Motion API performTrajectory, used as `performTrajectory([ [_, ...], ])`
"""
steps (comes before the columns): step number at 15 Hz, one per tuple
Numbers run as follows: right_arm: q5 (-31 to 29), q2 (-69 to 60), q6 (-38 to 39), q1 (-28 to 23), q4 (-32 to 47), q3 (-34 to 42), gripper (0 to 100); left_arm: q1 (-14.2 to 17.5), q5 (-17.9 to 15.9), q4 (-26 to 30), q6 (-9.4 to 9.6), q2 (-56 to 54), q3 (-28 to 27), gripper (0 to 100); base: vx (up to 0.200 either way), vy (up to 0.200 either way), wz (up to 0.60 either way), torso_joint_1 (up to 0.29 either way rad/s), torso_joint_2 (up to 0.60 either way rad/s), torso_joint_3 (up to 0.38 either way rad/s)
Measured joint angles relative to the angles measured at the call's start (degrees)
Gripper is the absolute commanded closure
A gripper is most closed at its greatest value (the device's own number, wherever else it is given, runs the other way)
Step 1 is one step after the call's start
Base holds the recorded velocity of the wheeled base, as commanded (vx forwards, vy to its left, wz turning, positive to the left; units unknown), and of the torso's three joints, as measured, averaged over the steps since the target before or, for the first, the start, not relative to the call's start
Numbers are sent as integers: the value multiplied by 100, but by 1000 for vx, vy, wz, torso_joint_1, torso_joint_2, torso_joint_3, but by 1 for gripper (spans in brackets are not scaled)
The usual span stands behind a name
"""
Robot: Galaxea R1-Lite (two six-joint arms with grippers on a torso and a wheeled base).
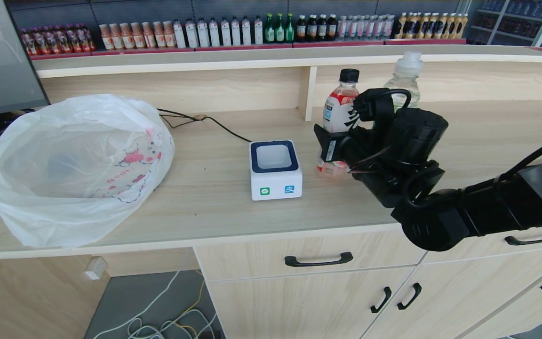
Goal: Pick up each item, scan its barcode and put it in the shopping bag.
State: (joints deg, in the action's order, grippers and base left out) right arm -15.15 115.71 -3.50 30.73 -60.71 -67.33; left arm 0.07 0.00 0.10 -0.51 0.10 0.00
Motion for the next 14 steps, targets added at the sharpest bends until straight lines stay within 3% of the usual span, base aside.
performTrajectory([
  [6, 5, -408, -6, 121, -11, 223, 100, 0, 0, 0, 0, 0, 0, 0, 0, 0, 0, 0, 0, 0],
  [14, 66, -1827, -9, 378, -13, 1846, 100, 0, 0, -2, 0, 0, 0, 0, 0, 0, 0, 0, 0, 0],
])
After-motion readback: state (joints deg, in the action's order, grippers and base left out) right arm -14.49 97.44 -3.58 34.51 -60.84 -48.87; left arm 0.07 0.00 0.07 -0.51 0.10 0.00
